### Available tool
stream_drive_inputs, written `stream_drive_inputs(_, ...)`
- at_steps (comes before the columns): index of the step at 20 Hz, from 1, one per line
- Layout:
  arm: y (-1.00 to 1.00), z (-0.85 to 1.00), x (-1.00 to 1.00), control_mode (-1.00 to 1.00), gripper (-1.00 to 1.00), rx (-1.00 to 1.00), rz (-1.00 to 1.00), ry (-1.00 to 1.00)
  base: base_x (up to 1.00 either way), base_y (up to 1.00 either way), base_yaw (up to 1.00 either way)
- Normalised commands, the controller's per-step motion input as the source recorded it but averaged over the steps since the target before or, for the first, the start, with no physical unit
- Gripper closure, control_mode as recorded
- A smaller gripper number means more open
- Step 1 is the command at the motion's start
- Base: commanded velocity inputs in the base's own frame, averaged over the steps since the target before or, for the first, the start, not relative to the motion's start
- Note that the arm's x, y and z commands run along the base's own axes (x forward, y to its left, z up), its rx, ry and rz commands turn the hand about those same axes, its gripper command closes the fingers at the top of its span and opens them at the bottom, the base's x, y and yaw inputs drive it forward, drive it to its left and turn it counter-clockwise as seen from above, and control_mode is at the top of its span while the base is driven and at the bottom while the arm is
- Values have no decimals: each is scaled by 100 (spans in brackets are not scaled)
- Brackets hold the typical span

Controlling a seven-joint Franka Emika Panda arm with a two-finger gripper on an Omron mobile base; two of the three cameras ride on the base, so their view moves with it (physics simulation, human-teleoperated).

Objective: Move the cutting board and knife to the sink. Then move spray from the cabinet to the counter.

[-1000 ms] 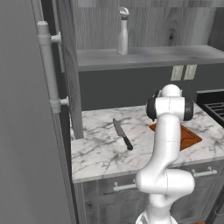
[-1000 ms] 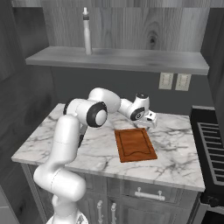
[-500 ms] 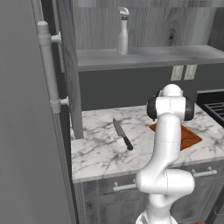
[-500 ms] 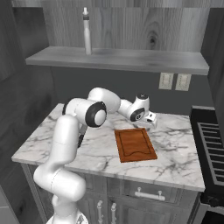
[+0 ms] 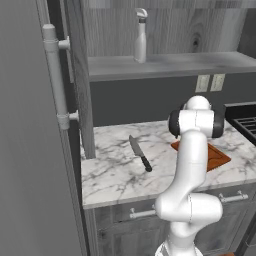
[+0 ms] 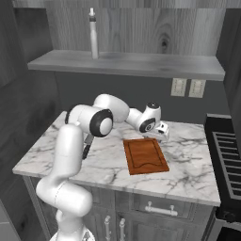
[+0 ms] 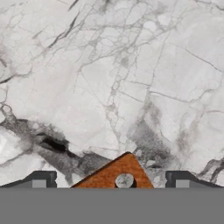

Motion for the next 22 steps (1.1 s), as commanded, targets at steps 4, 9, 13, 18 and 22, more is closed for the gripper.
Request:
stream_drive_inputs(4, 0, -14, -27, -100, -100, 0, 0, 0, 0, 0, 0)
stream_drive_inputs(9, 0, -14, -28, -100, -100, 0, 1, 0, 0, 0, 0)
stream_drive_inputs(13, 0, -10, -29, -100, -100, 0, 1, 0, 0, 0, 0)
stream_drive_inputs(18, 0, -10, -31, -100, -100, 0, 1, 0, 0, 0, 0)
stream_drive_inputs(22, 0, -13, -38, -100, -100, 0, 2, 0, 0, 0, 0)
